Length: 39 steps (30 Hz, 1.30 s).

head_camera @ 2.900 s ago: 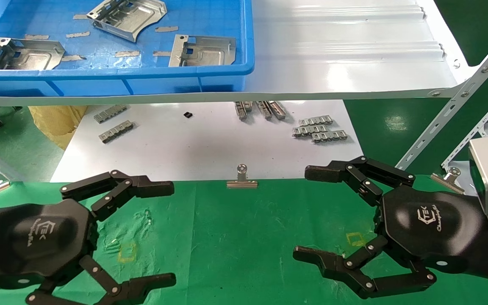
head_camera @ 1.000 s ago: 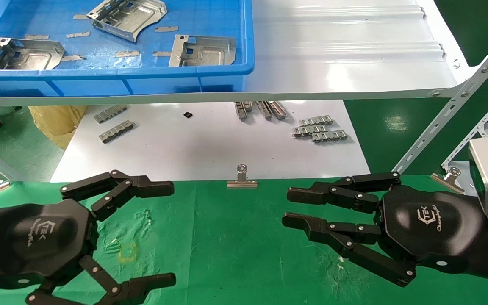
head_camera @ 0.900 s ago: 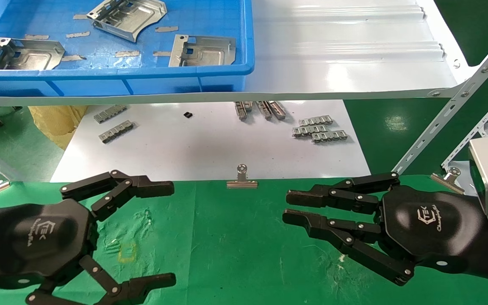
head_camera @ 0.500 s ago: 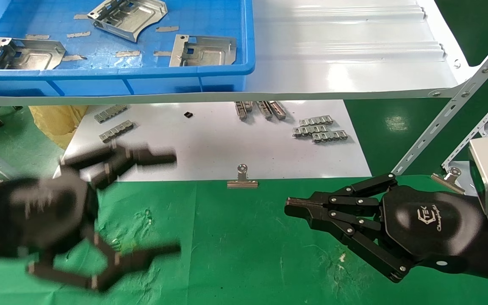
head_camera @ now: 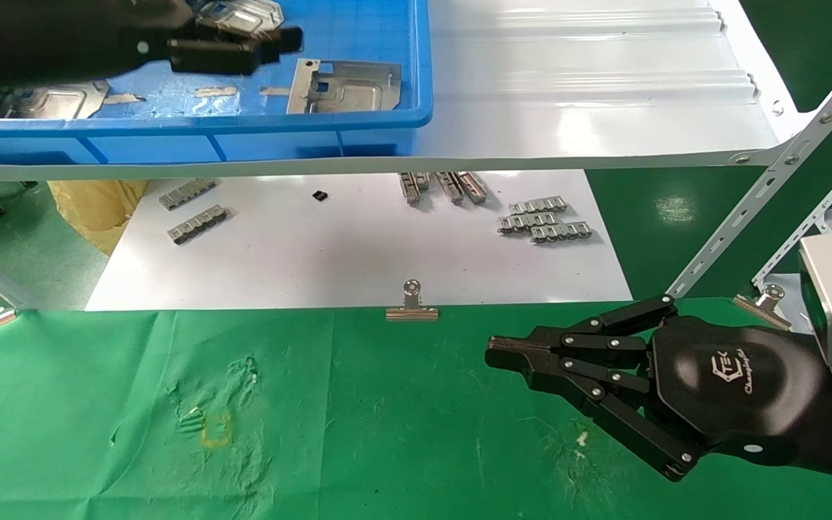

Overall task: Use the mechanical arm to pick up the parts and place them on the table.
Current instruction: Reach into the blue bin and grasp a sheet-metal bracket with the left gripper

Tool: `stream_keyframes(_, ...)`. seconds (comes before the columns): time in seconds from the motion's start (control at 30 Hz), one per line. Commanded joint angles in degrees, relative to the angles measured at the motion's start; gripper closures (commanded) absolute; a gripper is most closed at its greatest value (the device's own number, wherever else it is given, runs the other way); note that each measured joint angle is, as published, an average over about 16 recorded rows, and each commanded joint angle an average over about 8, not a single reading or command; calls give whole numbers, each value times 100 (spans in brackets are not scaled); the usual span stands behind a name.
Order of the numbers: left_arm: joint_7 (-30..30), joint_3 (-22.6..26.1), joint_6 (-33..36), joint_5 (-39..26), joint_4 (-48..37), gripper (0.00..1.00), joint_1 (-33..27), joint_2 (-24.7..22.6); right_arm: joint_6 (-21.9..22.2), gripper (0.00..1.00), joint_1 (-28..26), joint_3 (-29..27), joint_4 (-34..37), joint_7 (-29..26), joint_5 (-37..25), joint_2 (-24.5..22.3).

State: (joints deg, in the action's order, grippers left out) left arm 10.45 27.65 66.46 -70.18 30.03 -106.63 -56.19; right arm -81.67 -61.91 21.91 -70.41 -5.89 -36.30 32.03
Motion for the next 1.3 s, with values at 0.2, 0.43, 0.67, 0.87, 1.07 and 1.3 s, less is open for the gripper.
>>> stream_keyframes(0.2,-424,299,-1261,-789,-1634,65,-836,-654,0,7,0,0,0,0,0,0)
stream_keyframes(0.43,-591,390,-1911,-987,-2446,100,-1121,-942,0,0,0,0,0,0,0,0)
stream_keyframes(0.67,-636,406,-2190,-1021,-2806,100,-1198,-1058,0,0,0,0,0,0,0,0)
stream_keyframes(0.87,-692,402,-2204,-1016,-2890,100,-1224,-1080,0,0,0,0,0,0,0,0)
stream_keyframes(1.07,-727,392,-2230,-1002,-2931,100,-1258,-1084,0,0,0,0,0,0,0,0)
stream_keyframes(1.3,-684,409,-2339,-1028,-3006,100,-1292,-1138,0,0,0,0,0,0,0,0)
